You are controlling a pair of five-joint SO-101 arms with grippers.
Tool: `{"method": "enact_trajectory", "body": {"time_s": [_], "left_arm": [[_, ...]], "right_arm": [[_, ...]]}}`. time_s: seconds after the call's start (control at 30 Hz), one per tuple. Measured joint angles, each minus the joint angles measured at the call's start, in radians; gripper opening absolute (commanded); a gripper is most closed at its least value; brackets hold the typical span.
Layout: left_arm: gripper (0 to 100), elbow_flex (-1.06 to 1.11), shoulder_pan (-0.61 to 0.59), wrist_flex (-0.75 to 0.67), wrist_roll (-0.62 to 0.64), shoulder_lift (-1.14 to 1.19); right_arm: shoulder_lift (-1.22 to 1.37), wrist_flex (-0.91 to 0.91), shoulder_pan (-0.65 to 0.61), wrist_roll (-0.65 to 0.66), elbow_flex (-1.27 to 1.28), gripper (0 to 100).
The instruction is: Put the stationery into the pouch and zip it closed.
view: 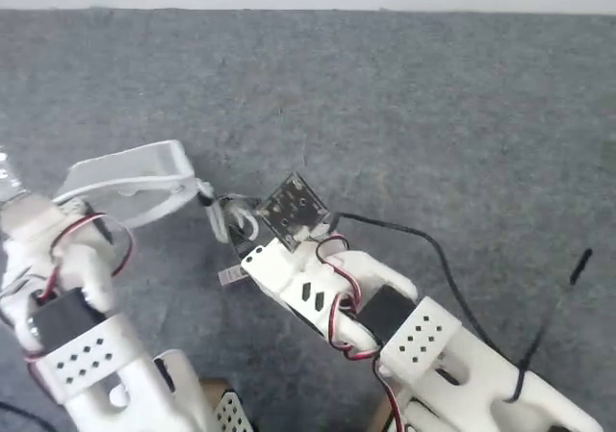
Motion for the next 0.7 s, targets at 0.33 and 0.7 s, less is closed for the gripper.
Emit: {"method": "enact_trajectory", "body": {"time_s": [0.33,0.7], "left_arm": [[3,0.000,-0.052,-0.021,0.032,0.000],[3,0.000,-0.052,-0.021,0.034,0.000]], "right_arm": [[0.258,0.060,-0.084,0.152,-0.052,12.7],[0.583,0.241,-0.094,0.167,-0.305,13.4]]}}
